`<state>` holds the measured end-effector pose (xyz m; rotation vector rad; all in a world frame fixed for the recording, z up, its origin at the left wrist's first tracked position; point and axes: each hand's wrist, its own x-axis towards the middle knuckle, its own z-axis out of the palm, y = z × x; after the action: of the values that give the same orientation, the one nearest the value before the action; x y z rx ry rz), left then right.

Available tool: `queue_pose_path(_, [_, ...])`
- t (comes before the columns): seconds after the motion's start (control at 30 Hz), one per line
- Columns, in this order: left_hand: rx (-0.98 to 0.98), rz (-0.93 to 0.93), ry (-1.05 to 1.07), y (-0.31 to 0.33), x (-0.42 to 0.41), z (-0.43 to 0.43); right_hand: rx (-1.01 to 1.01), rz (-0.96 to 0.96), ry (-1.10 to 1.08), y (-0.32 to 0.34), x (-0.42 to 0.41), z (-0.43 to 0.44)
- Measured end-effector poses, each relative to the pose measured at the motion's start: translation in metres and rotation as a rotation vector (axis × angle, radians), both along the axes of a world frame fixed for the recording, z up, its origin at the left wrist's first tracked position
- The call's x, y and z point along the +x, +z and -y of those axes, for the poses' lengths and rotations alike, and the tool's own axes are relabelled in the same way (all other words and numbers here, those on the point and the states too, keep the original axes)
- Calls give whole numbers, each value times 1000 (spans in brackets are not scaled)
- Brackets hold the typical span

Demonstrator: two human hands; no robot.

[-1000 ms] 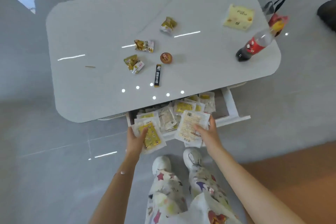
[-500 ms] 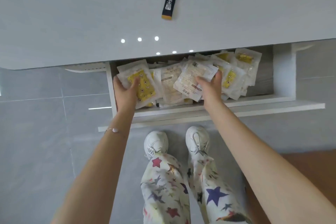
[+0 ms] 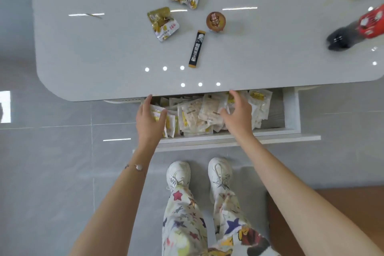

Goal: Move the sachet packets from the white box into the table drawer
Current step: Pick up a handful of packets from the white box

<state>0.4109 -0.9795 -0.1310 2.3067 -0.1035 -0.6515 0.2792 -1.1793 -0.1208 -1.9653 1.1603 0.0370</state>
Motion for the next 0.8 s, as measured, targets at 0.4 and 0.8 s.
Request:
queue_pose_path(0.4, [370, 378, -480, 226, -34, -7, -440, -235, 655, 234, 3, 3])
queue_pose_path(0.8, [417, 435, -90, 369, -64, -108, -542, -29, 1060, 381, 43, -101])
